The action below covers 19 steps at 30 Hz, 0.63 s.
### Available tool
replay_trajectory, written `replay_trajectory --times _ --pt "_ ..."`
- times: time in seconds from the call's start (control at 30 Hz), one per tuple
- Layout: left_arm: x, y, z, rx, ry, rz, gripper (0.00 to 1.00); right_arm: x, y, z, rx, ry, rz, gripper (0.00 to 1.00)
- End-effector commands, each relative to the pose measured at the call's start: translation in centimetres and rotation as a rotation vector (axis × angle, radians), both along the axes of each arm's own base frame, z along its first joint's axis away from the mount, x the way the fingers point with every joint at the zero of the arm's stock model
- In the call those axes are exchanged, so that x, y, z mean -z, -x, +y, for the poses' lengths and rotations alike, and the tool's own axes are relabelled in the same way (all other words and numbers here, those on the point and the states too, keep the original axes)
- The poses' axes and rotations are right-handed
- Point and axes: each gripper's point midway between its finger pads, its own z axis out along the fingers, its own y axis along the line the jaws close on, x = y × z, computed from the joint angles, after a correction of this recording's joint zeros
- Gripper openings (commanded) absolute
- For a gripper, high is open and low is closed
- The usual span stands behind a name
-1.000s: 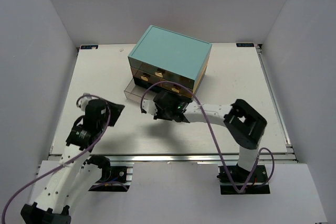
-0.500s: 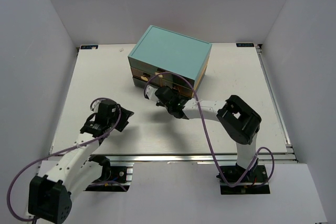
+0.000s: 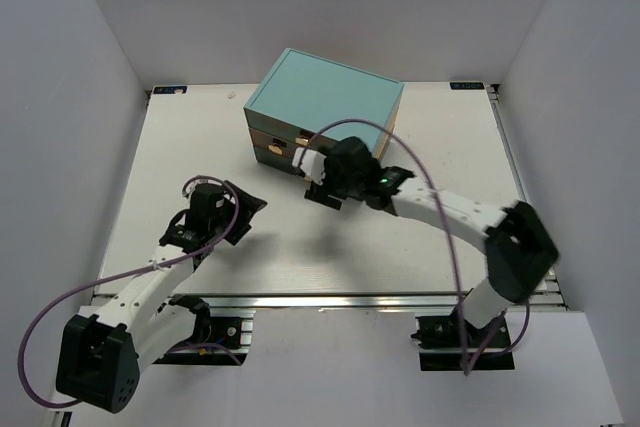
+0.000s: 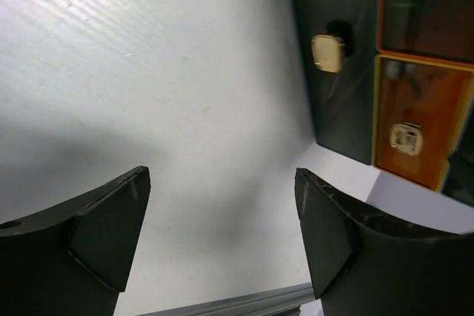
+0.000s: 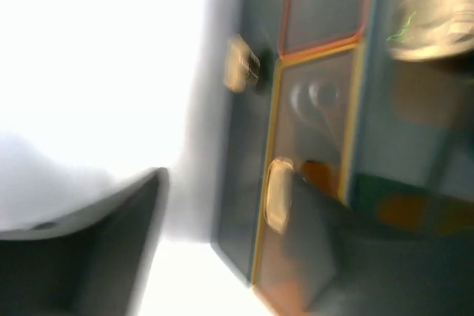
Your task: Sort the tools into containers
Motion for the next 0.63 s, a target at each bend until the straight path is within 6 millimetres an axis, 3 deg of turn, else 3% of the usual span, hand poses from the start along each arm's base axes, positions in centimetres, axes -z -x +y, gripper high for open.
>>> replay_trajectory --times 0.0,0.07,0.2,0.23,0.4,0.5,0.6 --pt "-4.2 -1.4 -0.7 0.09 -0.017 -0.178 0.89 -6.1 6.2 0.6 -0.256 -0.241 0.15 0.89" --pt "-6.0 -1.8 -0.7 0.124 -0.055 -0.247 0.98 -7.9 7.1 -0.7 -0.17 -0.316 0.188 0.89" --pt "-9.7 -1.8 -0.3 0.16 -0.116 -0.375 0.98 -10.4 6.7 -4.6 0.172 -0.493 0.296 0.89" --pt "-10.2 -1.7 -0.1 0.167 -0.134 -0.395 0.98 -12.0 5.9 -6.2 0.251 -0.519 0.227 0.89" --pt "-12.4 -1.4 0.4 0.168 -0.162 -0.475 0.98 -16.8 4.0 -10.4 0.431 -0.575 0.024 0.89" --pt "-13.0 -1.1 0.4 0.177 -0.163 -0.501 0.98 -18.0 3.4 -12.8 0.482 -0.581 -0.014 0.89" --pt "-13.3 -0.8 0.4 0.184 -0.171 -0.504 0.98 -17.7 2.8 -15.0 0.548 -0.578 -0.012 0.89"
